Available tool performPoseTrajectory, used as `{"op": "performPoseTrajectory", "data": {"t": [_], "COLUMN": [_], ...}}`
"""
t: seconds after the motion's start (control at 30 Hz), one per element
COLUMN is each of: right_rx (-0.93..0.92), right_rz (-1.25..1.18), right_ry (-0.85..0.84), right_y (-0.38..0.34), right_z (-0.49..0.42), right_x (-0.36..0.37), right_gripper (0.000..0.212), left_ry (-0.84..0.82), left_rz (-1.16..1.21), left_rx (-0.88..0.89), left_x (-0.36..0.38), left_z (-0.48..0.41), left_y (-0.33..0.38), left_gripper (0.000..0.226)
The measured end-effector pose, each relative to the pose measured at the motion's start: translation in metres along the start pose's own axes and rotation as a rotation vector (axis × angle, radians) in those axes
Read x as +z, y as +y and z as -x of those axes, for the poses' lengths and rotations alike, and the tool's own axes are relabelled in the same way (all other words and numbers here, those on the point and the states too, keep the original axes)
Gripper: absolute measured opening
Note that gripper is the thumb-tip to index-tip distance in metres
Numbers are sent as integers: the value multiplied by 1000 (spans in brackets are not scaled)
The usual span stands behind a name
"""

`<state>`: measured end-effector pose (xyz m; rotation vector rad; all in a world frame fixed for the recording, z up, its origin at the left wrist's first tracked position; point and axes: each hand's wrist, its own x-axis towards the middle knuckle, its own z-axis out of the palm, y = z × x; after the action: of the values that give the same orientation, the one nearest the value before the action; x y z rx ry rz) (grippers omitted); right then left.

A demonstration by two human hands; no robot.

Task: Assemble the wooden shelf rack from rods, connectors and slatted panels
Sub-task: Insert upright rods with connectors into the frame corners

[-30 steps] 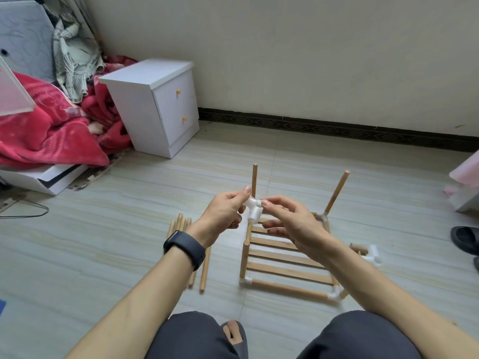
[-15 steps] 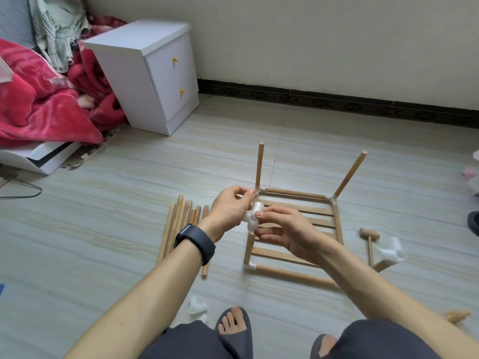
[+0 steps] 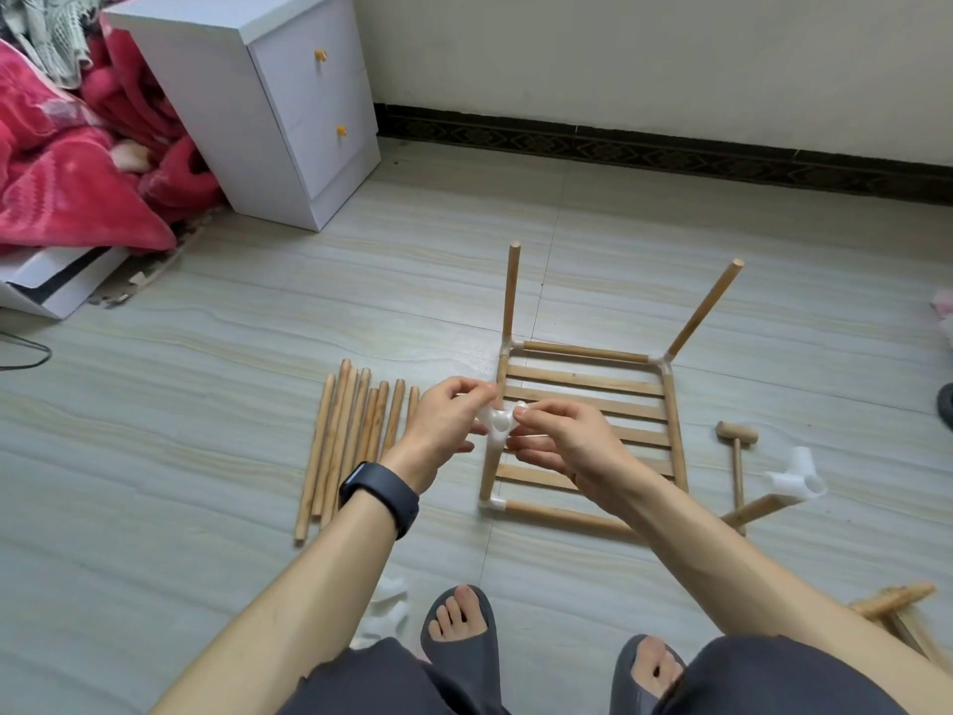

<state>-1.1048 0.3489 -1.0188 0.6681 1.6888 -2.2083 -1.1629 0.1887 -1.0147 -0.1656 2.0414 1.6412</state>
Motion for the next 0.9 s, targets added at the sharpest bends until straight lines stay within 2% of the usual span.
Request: {"op": "performPoseTrajectory", "data": {"t": [0.07, 0.27, 0.47, 0.63, 0.8, 0.9], "right_rx": [-20, -39, -78, -83, -129, -100], "right_rz": [29, 121, 85, 183, 182, 171], "right_ry": [-2, 15, 33, 41, 37, 22], "right_y": [2, 5, 9, 14, 13, 15], "right_z": [0, 1, 3, 9, 12, 13], "right_x": [1, 4, -1, -8, -8, -7], "right_gripper": [18, 24, 17, 23, 19, 20], "left_ry": [-72, -87, -24, -66, -55, -62], "left_rz": [-36, 68, 189, 75, 16, 39], "left_rx": [-2, -26, 34, 43, 88, 99], "left_x": [-2, -9, -5, -2, 4, 6], "left_z": [4, 11, 18, 12, 13, 18], "left_y": [-4, -14, -29, -23, -24, -31], "left_gripper": [22, 24, 54, 30, 23, 30]}}
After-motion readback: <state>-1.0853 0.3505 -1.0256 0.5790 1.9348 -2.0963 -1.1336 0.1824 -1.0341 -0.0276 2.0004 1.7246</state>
